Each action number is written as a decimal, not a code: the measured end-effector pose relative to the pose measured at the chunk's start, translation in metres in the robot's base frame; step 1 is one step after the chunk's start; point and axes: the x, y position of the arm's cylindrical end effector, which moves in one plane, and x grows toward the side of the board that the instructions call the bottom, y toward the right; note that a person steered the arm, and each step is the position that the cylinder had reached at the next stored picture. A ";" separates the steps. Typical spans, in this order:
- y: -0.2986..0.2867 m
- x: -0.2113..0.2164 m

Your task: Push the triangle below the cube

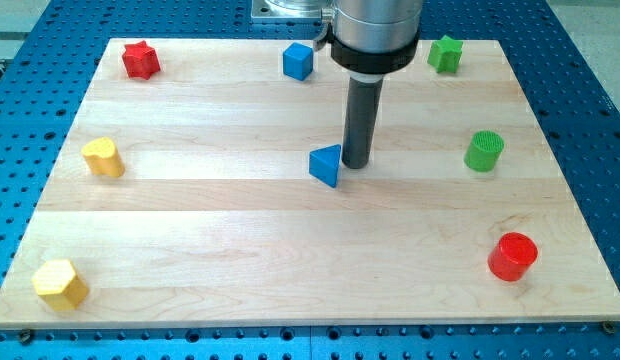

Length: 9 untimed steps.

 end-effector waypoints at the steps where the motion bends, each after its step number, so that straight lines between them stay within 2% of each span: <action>1: -0.038 0.008; 2: -0.077 0.061; 3: -0.085 0.092; 4: -0.085 0.093; 5: -0.104 0.065; 6: -0.135 0.083; 7: -0.126 0.119; 9: -0.106 0.122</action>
